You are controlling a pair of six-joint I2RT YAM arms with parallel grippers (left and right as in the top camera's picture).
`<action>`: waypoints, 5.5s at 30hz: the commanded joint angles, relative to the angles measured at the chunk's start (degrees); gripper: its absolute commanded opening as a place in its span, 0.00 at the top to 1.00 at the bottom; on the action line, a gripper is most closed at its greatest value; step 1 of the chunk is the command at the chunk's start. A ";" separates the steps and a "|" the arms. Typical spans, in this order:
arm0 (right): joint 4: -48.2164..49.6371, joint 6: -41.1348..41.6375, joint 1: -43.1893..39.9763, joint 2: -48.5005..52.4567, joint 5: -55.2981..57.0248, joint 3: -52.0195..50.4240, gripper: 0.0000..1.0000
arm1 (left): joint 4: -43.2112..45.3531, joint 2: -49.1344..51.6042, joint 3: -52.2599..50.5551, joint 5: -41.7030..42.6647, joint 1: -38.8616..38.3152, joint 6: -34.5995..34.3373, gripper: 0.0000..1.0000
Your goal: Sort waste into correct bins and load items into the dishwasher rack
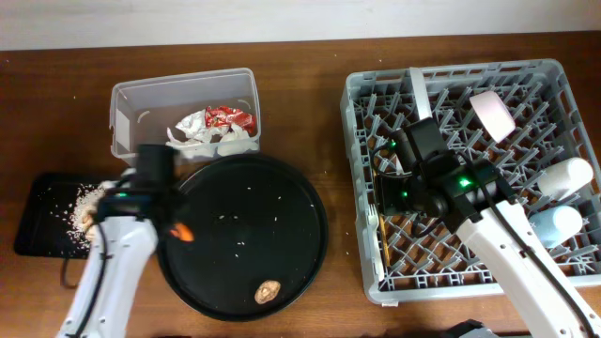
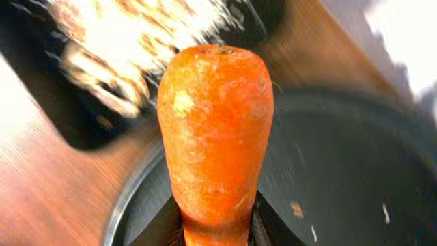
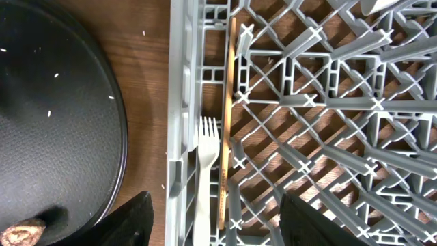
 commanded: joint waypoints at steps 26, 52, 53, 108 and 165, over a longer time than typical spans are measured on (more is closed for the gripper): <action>-1.81 -0.11 -0.07 -0.37 0.50 0.83 0.38 | 21.03 23.76 2.86 1.92 38.86 5.73 0.43; -1.95 -0.09 -0.07 -0.37 0.50 0.83 0.38 | -13.84 11.87 -1.88 22.40 -37.05 26.27 0.14; -1.95 -0.09 -0.07 -0.37 0.48 0.83 0.38 | -11.54 12.02 -3.67 23.47 -37.86 26.29 0.14; -3.02 -0.11 -0.07 -0.37 0.52 0.83 0.39 | 23.04 19.54 6.32 8.09 40.81 24.70 0.79; 1.07 -11.34 -23.34 -46.07 -5.22 -17.75 0.02 | -9.97 -46.34 -0.44 14.38 5.07 39.76 0.01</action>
